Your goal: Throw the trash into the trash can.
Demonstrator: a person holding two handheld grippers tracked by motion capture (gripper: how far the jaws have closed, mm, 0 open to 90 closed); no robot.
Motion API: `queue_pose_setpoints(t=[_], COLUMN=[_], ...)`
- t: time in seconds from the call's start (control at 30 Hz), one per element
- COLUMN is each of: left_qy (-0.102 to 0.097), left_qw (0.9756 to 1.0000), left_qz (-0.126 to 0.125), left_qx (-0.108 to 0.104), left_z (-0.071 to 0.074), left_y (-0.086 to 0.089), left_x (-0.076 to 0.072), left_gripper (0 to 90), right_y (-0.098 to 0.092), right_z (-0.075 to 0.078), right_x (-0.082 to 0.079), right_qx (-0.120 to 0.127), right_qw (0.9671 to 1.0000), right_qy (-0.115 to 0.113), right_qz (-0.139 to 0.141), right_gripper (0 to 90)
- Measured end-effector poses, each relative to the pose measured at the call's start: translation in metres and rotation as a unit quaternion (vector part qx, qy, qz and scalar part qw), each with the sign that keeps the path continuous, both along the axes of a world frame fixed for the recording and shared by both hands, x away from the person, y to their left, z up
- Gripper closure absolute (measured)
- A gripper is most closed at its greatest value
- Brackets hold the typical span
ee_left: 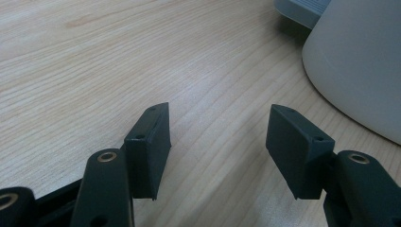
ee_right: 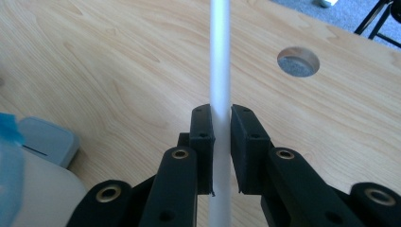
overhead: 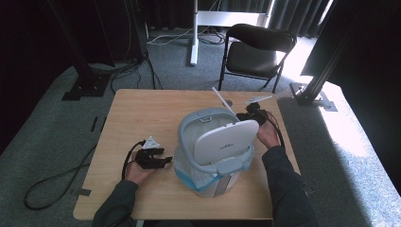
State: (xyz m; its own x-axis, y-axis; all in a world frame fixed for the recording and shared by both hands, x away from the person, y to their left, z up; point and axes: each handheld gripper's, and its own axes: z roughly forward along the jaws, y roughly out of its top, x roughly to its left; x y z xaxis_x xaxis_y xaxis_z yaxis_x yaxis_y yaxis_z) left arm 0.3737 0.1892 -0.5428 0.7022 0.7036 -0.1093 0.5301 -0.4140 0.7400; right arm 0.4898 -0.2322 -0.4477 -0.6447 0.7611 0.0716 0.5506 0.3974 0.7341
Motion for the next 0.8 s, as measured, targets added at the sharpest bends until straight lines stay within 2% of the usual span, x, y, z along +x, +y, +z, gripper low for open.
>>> queue_pose_setpoints(t=[0.13,0.47,0.63,0.8], left_qy=[0.0,0.0,0.0,0.001], left_qw=[1.0,1.0,1.0,1.0], left_qz=[0.0,0.0,0.0,0.0], left_qx=[0.0,-0.002,-0.002,-0.003], left_z=[0.0,0.0,0.0,0.0], left_y=[0.0,0.0,0.0,0.0], left_x=[0.0,0.0,0.0,0.0], left_gripper=[40.9,40.9,40.9,40.9], right_y=[0.001,0.007,0.008,0.005], right_z=[0.003,0.008,0.011,0.019], right_x=[-0.002,-0.003,-0.004,-0.007], right_qx=[-0.008,-0.008,-0.005,0.01], right_qw=[0.9999,0.9998,0.9997,0.9993], right_qy=[-0.005,-0.012,-0.017,-0.027], right_qz=[0.006,0.015,0.019,0.022], right_gripper=[79.6,79.6,79.6,79.6])
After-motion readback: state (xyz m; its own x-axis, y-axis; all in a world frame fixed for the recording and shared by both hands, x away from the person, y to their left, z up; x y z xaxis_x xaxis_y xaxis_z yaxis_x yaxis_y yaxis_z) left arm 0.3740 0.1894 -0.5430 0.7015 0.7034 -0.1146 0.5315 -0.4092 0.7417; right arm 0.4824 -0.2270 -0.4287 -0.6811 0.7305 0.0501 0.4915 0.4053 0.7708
